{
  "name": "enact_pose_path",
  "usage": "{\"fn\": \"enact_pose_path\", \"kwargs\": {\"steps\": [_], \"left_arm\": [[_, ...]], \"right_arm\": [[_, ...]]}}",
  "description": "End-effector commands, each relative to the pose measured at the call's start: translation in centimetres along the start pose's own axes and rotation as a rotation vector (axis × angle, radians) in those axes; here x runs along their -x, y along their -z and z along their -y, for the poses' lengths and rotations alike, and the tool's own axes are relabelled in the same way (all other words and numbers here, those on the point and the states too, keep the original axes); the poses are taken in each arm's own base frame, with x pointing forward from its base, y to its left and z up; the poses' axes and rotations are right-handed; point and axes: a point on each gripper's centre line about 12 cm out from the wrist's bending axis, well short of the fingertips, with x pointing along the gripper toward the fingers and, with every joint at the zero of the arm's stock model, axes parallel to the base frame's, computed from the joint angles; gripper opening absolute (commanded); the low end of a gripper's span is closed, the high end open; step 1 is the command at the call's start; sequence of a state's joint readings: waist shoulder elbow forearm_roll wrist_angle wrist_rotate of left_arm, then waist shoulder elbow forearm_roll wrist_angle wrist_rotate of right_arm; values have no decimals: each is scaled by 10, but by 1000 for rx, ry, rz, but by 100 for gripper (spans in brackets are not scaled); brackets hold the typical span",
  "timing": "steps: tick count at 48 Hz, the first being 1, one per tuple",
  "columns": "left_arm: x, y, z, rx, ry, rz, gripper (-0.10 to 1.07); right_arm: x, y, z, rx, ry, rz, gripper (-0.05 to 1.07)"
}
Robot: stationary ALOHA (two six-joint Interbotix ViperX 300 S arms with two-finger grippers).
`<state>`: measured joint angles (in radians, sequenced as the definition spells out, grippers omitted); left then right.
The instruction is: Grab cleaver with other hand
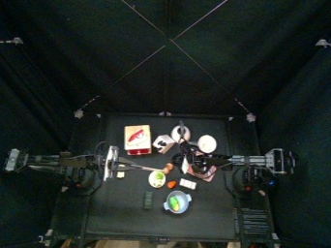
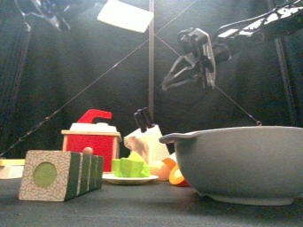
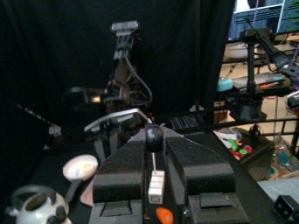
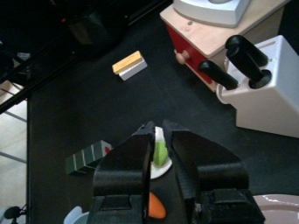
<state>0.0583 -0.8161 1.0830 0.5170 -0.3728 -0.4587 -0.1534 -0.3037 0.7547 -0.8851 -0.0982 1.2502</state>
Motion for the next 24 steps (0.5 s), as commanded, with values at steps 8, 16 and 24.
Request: {"fn": "enact_pose_path", "kwargs": {"steps": [8,16,24], "left_arm": [[11,46,6,81,27,-49,47],[3,54,6,133,29,-47,47],[-8,55,4,142,29,-61,47]], "right_arm": [[22,-6,-50,105,-250,70,60],[2,-4,-58,115,-273,40,72],[-20,2,-60,112,-269,2,87]]}}
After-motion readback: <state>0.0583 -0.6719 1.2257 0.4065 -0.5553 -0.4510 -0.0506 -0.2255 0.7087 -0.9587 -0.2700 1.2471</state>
